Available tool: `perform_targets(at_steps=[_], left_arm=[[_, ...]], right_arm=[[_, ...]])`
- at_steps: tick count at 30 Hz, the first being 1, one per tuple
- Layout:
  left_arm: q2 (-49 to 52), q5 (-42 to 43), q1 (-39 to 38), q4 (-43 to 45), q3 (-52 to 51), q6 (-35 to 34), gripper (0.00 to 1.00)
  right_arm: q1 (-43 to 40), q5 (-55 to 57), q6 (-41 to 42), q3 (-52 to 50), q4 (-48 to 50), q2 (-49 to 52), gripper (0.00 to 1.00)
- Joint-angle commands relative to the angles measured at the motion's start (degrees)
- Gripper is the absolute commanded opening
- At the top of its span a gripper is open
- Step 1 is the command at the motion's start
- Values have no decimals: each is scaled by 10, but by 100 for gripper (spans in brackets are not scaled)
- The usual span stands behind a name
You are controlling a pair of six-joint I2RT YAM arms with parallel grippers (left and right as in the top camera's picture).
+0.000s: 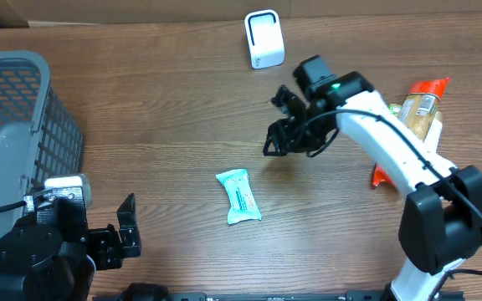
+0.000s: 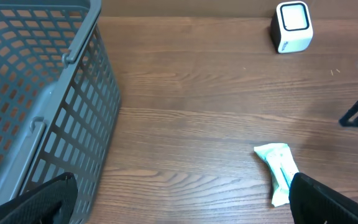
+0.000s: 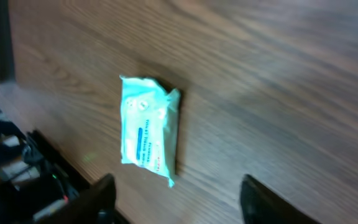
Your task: Scan the item barcode
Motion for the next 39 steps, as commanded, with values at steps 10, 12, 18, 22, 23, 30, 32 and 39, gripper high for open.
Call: perform_targets(at_steps=[10,12,18,22,23,30,32,39], left_arm=[[3,5,3,2,-4,-4,100],[3,5,3,2,-4,-4,100],[3,5,3,2,-4,-4,100],[3,5,3,2,-4,-4,100],[3,5,3,2,-4,-4,100],[3,5,3,2,-4,-4,99],[3,5,3,2,-4,-4,100],[3,5,3,2,-4,-4,100]], right_arm=[[-12,-46,-21,-71,76,-18,67],[-12,-63,-21,-84,95,-18,67],[-11,-96,-20,-129,160,-18,66],[-11,-96,-3,-163,203,-18,64],[-11,-96,-1,-170,210,-18,63],[-10,-98,29,-214,286,-18,61],[-5,-103,29,-221,300,-18,61],[38,-103,91,-260,377,-17,59]])
